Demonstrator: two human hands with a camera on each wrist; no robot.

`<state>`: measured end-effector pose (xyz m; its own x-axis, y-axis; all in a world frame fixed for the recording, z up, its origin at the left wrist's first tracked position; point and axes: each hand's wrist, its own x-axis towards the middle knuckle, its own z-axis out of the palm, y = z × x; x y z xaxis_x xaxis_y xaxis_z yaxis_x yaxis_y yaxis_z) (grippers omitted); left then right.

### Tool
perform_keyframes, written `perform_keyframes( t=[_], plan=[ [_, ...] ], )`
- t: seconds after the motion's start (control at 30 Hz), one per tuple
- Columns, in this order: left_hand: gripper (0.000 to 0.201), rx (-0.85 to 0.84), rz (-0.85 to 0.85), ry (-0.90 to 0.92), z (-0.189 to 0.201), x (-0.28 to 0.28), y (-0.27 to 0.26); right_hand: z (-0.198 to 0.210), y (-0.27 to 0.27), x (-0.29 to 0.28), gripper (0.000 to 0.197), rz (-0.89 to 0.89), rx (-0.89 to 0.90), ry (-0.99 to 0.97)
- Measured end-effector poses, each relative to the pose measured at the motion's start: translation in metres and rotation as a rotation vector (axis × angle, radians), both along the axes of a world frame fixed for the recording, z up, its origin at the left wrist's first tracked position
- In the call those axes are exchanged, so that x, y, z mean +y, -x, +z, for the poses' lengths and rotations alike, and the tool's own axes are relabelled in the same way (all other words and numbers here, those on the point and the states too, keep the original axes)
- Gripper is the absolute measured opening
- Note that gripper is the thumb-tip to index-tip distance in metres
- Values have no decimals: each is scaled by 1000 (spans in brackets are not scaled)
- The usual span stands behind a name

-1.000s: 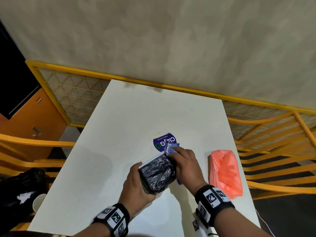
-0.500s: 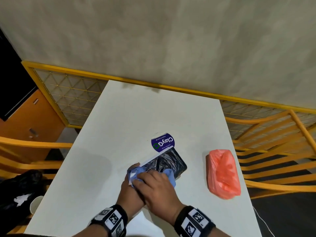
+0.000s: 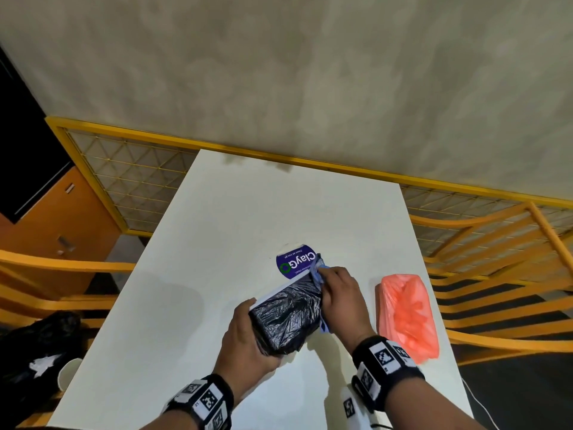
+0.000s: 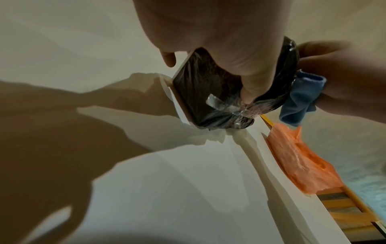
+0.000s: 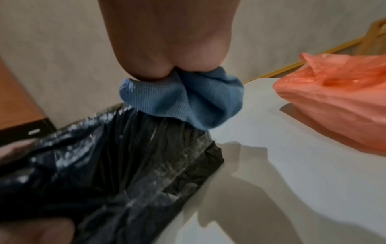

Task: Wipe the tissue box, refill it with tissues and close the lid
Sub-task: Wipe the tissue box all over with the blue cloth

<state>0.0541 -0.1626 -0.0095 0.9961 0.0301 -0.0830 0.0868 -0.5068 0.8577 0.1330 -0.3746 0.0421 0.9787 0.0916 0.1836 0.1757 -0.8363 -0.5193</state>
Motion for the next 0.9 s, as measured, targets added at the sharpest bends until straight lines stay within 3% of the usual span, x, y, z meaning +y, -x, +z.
perform_keyframes(
  t=[0.13, 0.27, 0.47, 0.67, 0.77, 0.9],
  plan=[
    [125, 27, -66, 8, -3, 6, -1, 6, -15, -9, 36, -99, 158, -148],
    [148, 47, -193, -202, 18, 16, -1, 12, -11, -28, 32, -284, 173, -337],
    [128, -10, -308, -564, 79, -39, -40, 9, 24, -43, 32, -426, 148, -495],
    [124, 186, -424, -765, 77, -73, -68, 6, 56, -48, 31, -445, 205, -515],
    [124, 181, -412, -804, 75, -67, -66, 10, 64, -56, 32, -462, 198, -497],
    [127, 49, -364, -724, 76, -50, -60, 22, 68, -68, 32, -480, 152, -510]
  ],
)
